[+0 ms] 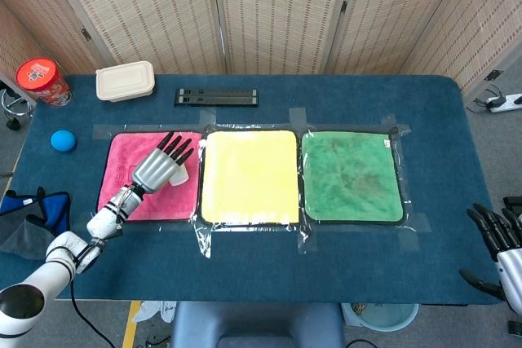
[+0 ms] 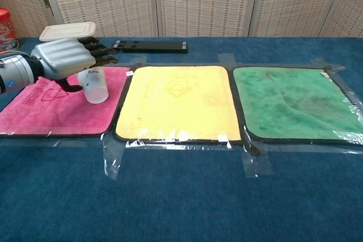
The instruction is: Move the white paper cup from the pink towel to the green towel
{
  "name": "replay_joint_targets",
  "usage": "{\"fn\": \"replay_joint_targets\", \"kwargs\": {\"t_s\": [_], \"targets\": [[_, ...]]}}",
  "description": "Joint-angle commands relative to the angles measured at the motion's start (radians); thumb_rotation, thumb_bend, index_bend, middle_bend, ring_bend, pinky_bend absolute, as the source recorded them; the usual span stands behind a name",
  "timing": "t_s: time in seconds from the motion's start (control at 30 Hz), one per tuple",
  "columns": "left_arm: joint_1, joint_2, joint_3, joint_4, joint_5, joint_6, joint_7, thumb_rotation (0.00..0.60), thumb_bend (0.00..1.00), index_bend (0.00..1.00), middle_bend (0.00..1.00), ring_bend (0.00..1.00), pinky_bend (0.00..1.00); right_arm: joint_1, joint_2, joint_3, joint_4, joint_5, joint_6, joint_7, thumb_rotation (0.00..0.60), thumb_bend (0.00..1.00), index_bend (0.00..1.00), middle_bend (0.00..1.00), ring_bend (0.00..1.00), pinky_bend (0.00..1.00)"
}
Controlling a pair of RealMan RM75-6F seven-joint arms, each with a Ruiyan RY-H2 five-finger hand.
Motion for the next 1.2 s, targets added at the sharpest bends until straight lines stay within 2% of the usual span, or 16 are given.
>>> {"fn": "replay_joint_targets", "kwargs": {"t_s": [0.03,0.37,0.53,0.7,0.9,1.2], "targets": [[-0.022,-0.002,-0.013,-0.037,-0.008,0.007,0.018,0.600,0.34,0.00,0.00,0.00,0.00,-0.003,0.000,0.000,0.003,0.002,0.003,0.004,0.600,0.13,0.06,0.09,0.11,0.00],[-0.057,0.030,-0.054,-0.226,-0.021,0.073,0.053,0.600,0.34,0.00,0.00,0.00,0.00,-0.006,0.002,0.006,0.010,0.006,0.011,0.015,0.600,0.13,0.06,0.09,0.11,0.00],[-0.041,0.072,-0.054,-0.261,-0.049,0.057,0.097,0.600,0.34,0.00,0.00,0.00,0.00,-0.001,0.001,0.008,0.011,0.005,0.007,0.018,0.600,0.13,0.06,0.09,0.11,0.00],[-0.020,0.090,-0.044,-0.200,-0.079,0.022,0.142,0.600,0.34,0.00,0.00,0.00,0.00,0.005,-0.003,0.007,0.015,0.004,-0.005,0.020,0.600,0.13,0.06,0.09,0.11,0.00],[-0.016,0.073,-0.029,-0.070,-0.107,-0.052,0.210,0.600,0.34,0.00,0.00,0.00,0.00,0.009,-0.002,0.008,0.008,0.000,-0.008,0.011,0.600,0.13,0.06,0.09,0.11,0.00],[-0.029,0.010,-0.038,0.044,-0.137,-0.100,0.182,0.600,0.34,0.00,0.00,0.00,0.00,0.005,0.005,0.007,-0.007,0.004,-0.008,-0.003,0.600,0.13,0.06,0.09,0.11,0.00]]}}
